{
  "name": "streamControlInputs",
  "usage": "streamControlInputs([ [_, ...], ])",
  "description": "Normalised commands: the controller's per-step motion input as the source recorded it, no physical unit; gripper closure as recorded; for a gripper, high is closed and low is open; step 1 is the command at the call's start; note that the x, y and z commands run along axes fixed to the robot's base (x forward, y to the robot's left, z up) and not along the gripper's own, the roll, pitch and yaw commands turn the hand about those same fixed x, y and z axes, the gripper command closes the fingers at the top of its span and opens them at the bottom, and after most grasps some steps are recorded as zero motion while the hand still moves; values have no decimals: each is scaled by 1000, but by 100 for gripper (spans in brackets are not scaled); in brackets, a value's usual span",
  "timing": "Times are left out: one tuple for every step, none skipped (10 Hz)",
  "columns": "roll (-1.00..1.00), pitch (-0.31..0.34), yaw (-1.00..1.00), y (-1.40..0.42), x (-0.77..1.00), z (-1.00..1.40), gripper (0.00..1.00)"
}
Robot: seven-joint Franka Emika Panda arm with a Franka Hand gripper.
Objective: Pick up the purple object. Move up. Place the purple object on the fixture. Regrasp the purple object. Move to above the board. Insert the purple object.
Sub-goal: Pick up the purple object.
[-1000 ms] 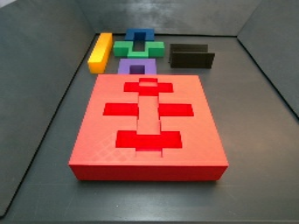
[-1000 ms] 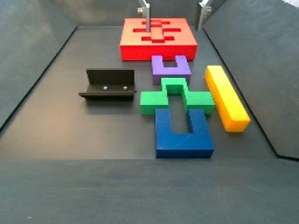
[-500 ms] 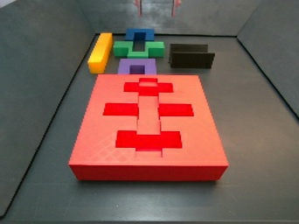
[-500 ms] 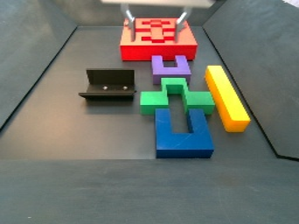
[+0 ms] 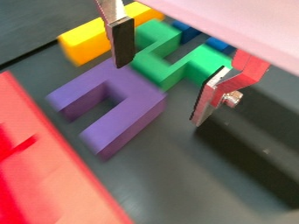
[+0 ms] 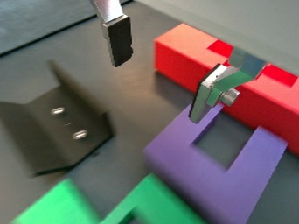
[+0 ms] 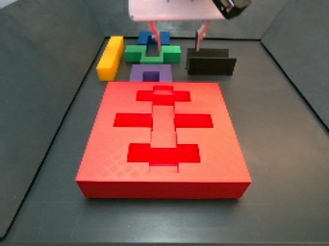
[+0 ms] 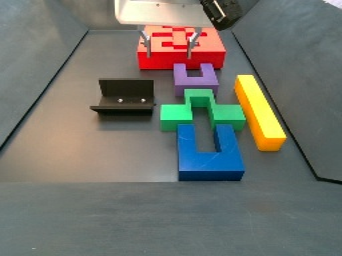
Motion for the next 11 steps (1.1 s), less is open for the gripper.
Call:
streamControlInputs([
  [-63, -117, 226, -737, -89, -366, 0],
  [-17, -81, 9, -426, 0, -354, 0],
  [0, -4, 0, -37, 0, -311, 0],
  [0, -17, 0, 0, 0, -349, 0],
  [9, -14, 0, 0, -77, -317, 0],
  [223, -39, 14, -311, -254, -311, 0],
  [211, -51, 0, -354, -286, -249, 0],
  [169, -54, 0, -294, -217, -149, 0],
  [120, -16, 0, -151, -31, -63, 0],
  [121, 0, 0, 0, 11, -106, 0],
  [131, 0, 0, 0, 60, -180, 0],
])
